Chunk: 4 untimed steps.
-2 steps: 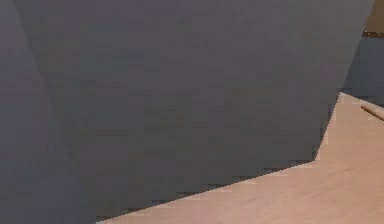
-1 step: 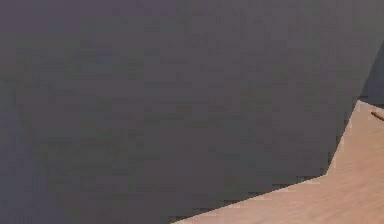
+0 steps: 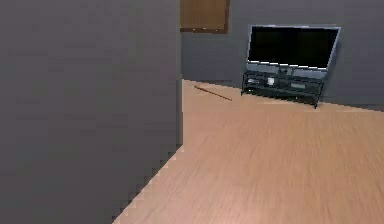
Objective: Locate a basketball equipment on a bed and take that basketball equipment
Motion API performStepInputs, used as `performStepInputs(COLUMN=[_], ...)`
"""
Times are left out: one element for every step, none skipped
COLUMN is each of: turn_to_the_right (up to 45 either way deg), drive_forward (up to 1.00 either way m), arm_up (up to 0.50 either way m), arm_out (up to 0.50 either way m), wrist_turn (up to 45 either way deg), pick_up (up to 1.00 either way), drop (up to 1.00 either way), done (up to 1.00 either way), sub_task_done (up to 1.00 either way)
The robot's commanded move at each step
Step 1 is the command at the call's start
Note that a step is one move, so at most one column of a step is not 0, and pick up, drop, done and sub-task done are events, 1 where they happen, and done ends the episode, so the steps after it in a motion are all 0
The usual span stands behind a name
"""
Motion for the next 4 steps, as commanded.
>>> performStepInputs(turn_to_the_right=[24.0,0.0,45.0,36.0], drive_forward=[0.00,0.25,0.00,0.00], arm_up=[0.00,0.00,0.00,0.00], arm_out=[0.00,0.00,0.00,0.00], wrist_turn=[0.0,0.0,0.0,0.0], pick_up=[0.00,0.00,0.00,0.00], drop=[0.00,0.00,0.00,0.00], done=[0.00,0.00,0.00,0.00], sub_task_done=[0.00,0.00,0.00,0.00])
